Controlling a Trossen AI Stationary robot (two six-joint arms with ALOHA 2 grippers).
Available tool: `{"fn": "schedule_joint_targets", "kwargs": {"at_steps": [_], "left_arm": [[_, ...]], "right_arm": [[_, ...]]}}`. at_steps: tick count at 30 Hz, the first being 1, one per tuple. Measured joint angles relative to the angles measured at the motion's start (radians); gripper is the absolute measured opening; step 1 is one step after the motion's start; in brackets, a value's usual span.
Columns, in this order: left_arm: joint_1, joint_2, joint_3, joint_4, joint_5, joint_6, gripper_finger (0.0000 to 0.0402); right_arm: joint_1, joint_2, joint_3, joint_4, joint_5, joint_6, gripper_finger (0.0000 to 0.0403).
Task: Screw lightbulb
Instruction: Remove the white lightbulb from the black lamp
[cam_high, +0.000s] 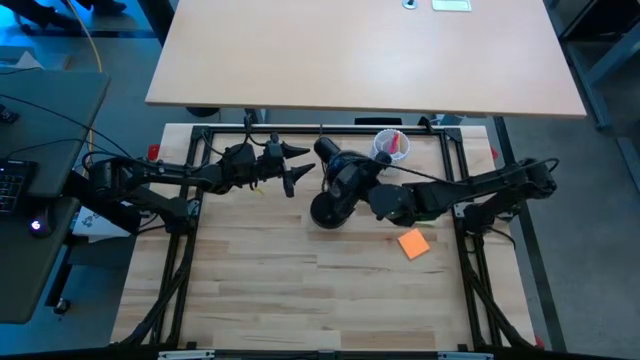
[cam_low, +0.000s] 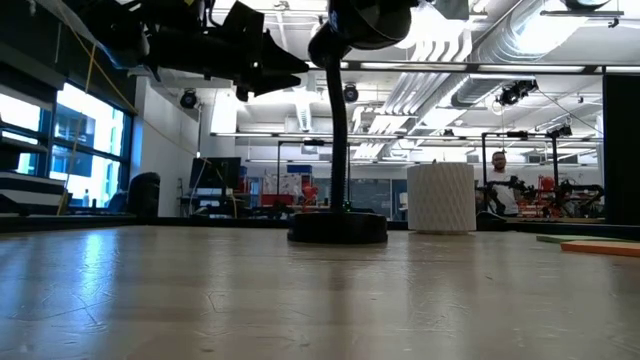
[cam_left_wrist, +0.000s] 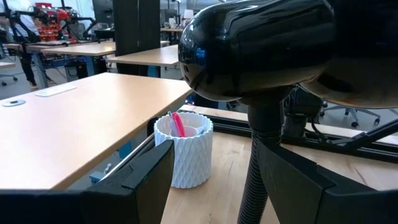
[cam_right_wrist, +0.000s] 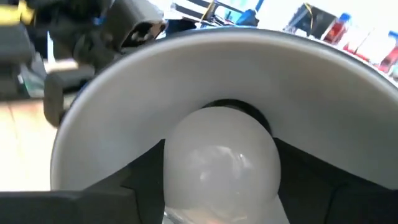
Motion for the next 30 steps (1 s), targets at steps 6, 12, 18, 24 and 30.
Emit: {"fn": "schedule_joint_targets", "kwargs": {"at_steps": [6, 12, 18, 24, 30], "left_arm": [[0.0, 0.0, 0.0, 0.0, 0.0, 0.0, 0.0224], [0.0, 0.0, 0.0, 0.0, 0.0, 0.0, 0.0224], [0.0, 0.0, 0.0, 0.0, 0.0, 0.0, 0.0224], [0.0, 0.0, 0.0, 0.0, 0.0, 0.0, 0.0224], [0.0, 0.0, 0.0, 0.0, 0.0, -0.007, 0.0224]], "right_arm": [[0.0, 0.001, 0.0, -0.006, -0.005, -0.389, 0.0239], [0.003, 0.002, 0.0, -0.02, -0.003, -0.932, 0.024], [0.003, 0.002, 0.0, -0.035, -0.001, -1.25, 0.024], [0.003, 0.002, 0.0, -0.039, 0.003, -1.129, 0.0241], [0.003, 0.001, 0.0, -0.052, 0.011, -0.97, 0.0241]]}}
